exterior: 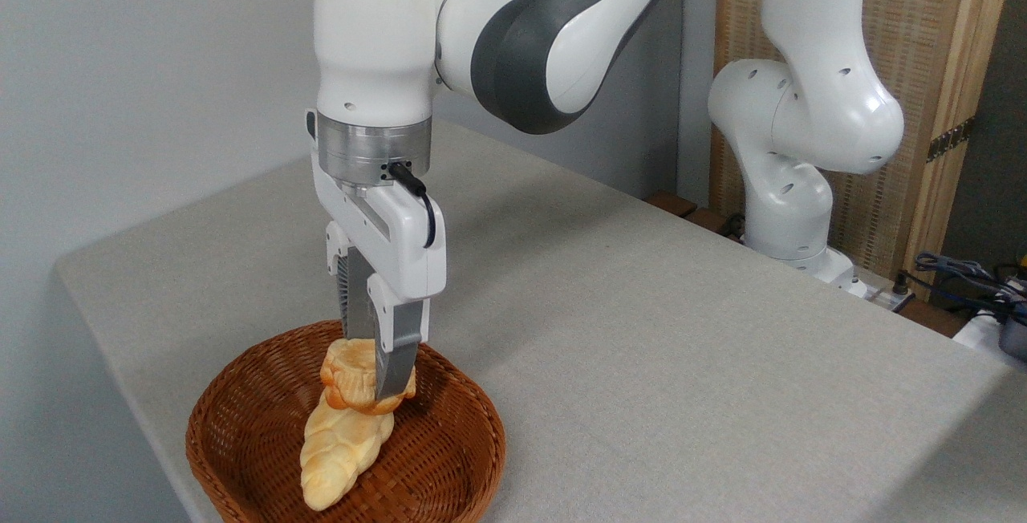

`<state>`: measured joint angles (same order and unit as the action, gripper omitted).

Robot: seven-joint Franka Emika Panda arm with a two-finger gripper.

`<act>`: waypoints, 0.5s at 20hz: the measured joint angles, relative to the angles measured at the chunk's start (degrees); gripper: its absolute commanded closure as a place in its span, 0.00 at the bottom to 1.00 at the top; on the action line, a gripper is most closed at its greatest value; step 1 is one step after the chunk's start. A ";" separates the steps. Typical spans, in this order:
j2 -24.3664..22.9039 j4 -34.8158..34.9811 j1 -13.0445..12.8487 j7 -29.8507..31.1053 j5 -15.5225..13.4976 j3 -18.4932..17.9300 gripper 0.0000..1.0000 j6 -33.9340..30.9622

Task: Put bread into the basket
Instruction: 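Lower the bun beside the croissant and open the gripper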

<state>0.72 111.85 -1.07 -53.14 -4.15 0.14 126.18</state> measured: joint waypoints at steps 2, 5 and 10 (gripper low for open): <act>-0.02 -0.11 0.02 0.00 0.00 -0.02 0.00 0.00; -0.11 -0.30 0.10 0.04 0.00 -0.05 0.00 0.00; -1.58 -0.96 0.19 4.59 0.00 -0.11 0.00 -1.36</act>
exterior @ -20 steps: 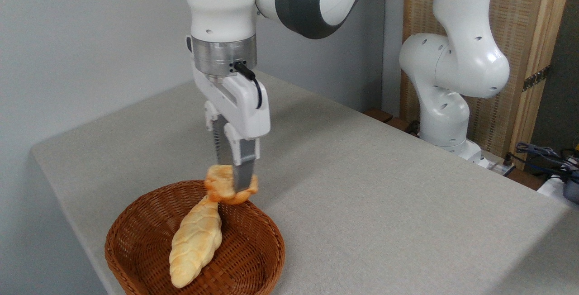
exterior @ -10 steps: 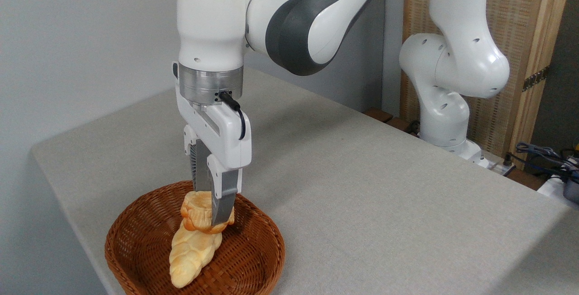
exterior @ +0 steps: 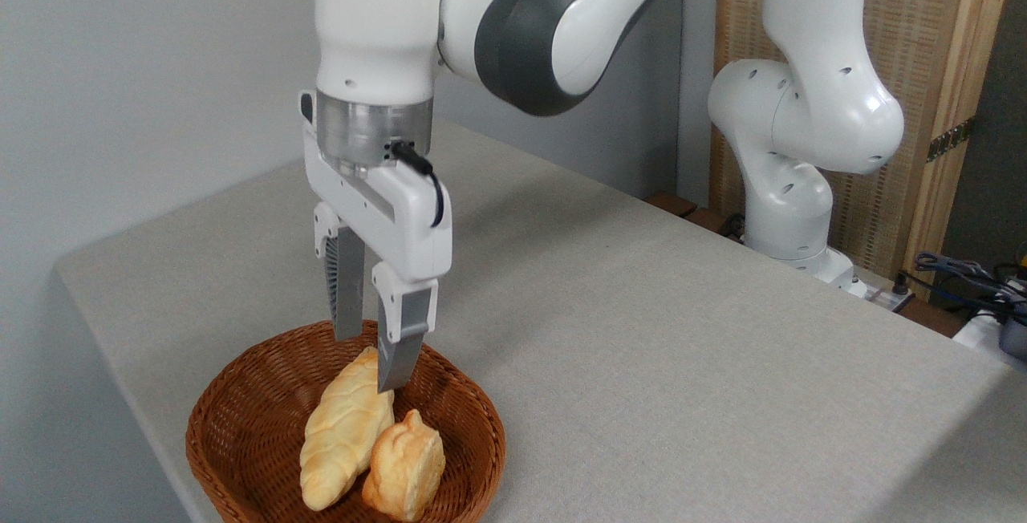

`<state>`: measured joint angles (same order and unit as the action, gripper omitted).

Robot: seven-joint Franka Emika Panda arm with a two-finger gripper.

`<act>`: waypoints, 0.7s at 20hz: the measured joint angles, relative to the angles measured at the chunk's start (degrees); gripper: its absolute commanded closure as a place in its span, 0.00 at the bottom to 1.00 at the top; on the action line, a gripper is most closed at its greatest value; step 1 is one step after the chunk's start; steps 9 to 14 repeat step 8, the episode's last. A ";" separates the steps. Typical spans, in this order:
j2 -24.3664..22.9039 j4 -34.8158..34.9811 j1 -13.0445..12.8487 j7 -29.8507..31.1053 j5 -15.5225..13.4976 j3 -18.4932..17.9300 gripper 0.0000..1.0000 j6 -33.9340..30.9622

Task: Put bread into the basket
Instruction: 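Lower the bun beside the croissant and open the gripper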

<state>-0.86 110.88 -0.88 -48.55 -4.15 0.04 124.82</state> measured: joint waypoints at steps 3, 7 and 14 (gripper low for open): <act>-1.67 -1.91 -0.03 3.79 0.00 0.26 0.00 -5.92; -3.18 -4.08 -0.07 4.97 0.00 0.30 0.00 -12.32; -3.46 -4.29 -0.06 4.98 0.00 0.25 0.00 -13.54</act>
